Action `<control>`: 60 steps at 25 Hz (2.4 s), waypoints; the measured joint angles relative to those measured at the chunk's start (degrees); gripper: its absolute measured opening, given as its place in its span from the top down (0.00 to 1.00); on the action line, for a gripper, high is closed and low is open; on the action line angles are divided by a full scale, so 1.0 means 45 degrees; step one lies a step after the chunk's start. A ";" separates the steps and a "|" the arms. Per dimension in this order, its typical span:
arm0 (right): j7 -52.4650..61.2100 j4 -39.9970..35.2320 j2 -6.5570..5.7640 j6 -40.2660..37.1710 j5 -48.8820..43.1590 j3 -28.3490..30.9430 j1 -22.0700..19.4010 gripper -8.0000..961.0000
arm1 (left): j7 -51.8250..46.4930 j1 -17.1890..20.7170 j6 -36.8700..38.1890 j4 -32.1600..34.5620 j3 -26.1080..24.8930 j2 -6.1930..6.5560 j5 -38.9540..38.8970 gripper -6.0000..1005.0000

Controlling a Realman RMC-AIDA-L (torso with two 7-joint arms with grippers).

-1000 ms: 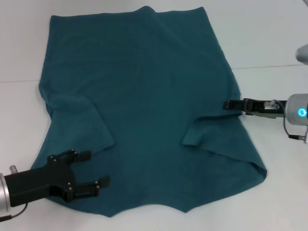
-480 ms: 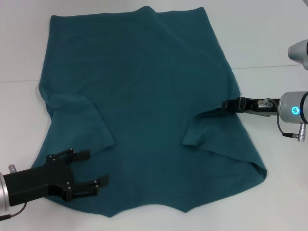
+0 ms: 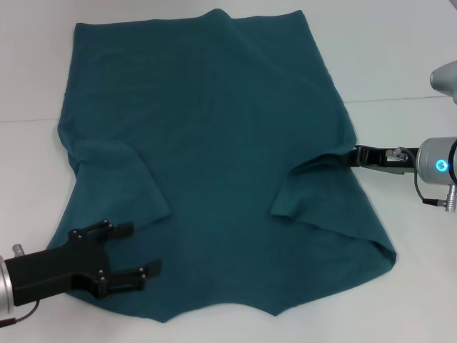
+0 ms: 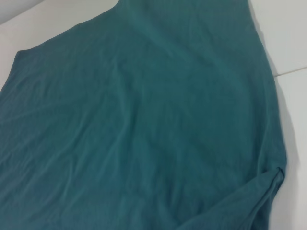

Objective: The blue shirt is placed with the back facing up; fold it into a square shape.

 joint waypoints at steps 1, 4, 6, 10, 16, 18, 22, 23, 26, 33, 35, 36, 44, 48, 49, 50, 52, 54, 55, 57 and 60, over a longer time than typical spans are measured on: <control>-0.0038 0.0000 0.0000 0.0000 0.0018 0.0017 -0.0010 0.68 | 0.0000 -0.0001 0.0000 0.0000 -0.0002 0.0000 0.0000 0.07; -0.0121 -0.0002 0.0029 0.0058 0.0053 0.0048 -0.0016 0.87 | 0.0000 -0.0004 0.0000 0.0000 -0.0001 0.0000 0.0000 0.07; -0.0125 -0.0002 0.0052 0.0135 0.0060 0.0048 -0.0017 0.95 | 0.0001 -0.0014 0.0001 -0.0002 0.0000 0.0000 0.0000 0.07; -0.0135 -0.0005 0.0076 0.0247 0.0064 0.0028 -0.0015 0.99 | 0.0003 -0.0019 0.0000 -0.0002 0.0000 0.0000 0.0000 0.07; -0.0504 -0.0143 0.0251 0.0514 0.0287 0.0074 0.0145 0.99 | -0.0004 -0.0044 0.0001 0.0008 -0.0001 0.0002 0.0000 0.07; -0.0657 -0.0110 0.0277 0.0628 0.0455 0.0038 0.0283 0.99 | -0.0034 -0.0068 0.0000 0.0011 0.0000 0.0011 0.0000 0.07; -0.0919 -0.0069 0.0389 0.0967 0.0709 -0.0002 0.0580 0.99 | -0.0067 -0.0138 0.0001 0.0017 -0.0013 0.0037 0.0000 0.07; -0.0976 -0.0058 0.0426 0.1123 0.0724 -0.0005 0.0668 0.99 | -0.0072 -0.0152 0.0001 0.0017 -0.0017 0.0041 0.0000 0.07; -0.1096 -0.0010 0.0549 0.1705 0.0743 -0.0036 0.0917 0.99 | -0.0078 -0.0174 0.0002 0.0019 -0.0020 0.0050 0.0000 0.07; -0.1183 0.0209 0.0610 0.2054 0.0749 -0.0174 0.0996 0.98 | -0.0100 -0.0197 -0.0104 0.0034 -0.0002 0.0073 0.0000 0.07; -0.1178 0.0106 0.0538 0.1821 0.0763 -0.0087 0.0772 0.98 | -0.0102 -0.0197 -0.0108 0.0038 -0.0007 0.0091 -0.0001 0.07; -0.1176 0.0012 0.0494 0.1614 0.0794 -0.0061 0.0627 0.98 | -0.0103 -0.0197 -0.0108 0.0042 -0.0016 0.0096 -0.0001 0.07; -0.1004 -0.1636 0.0338 -0.0455 0.0873 -0.0049 -0.0940 0.87 | -0.0107 -0.0197 -0.0136 0.0057 -0.0040 0.0097 -0.0001 0.07; -0.0980 -0.2003 0.0123 -0.1269 0.0855 -0.0046 -0.1308 0.87 | -0.0136 -0.0228 -0.0136 0.0058 -0.0010 0.0097 -0.0001 0.07; -0.0978 -0.1932 0.0040 -0.1394 0.0833 -0.0048 -0.1329 0.87 | -0.0146 -0.0244 -0.0128 0.0057 -0.0005 0.0097 -0.0001 0.07; -0.0978 -0.1846 -0.0032 -0.1476 0.0817 -0.0058 -0.1336 0.87 | -0.0157 -0.0252 -0.0119 0.0057 -0.0004 0.0097 -0.0001 0.07; -0.0976 -0.1677 -0.0118 -0.1490 0.0783 -0.0098 -0.1312 0.87 | -0.0206 -0.0280 -0.0096 0.0057 0.0000 0.0092 -0.0001 0.07; -0.0974 -0.1486 -0.0152 -0.1444 0.0614 -0.0144 -0.1213 0.87 | -0.0232 -0.0303 -0.0094 0.0057 -0.0001 0.0074 -0.0001 0.07; -0.0973 -0.1396 -0.0155 -0.1391 0.0492 -0.0152 -0.1139 0.87 | -0.0234 -0.0317 -0.0096 0.0057 -0.0001 0.0062 -0.0001 0.07; -0.0976 -0.1225 -0.0107 -0.1199 0.0143 -0.0154 -0.0962 0.87 | -0.0235 -0.0333 -0.0111 0.0057 -0.0001 0.0049 -0.0001 0.07; -0.1011 -0.1048 0.0094 -0.0687 -0.0261 -0.0161 -0.0681 0.87 | -0.0238 -0.0354 -0.0121 0.0057 -0.0001 0.0043 -0.0001 0.07</control>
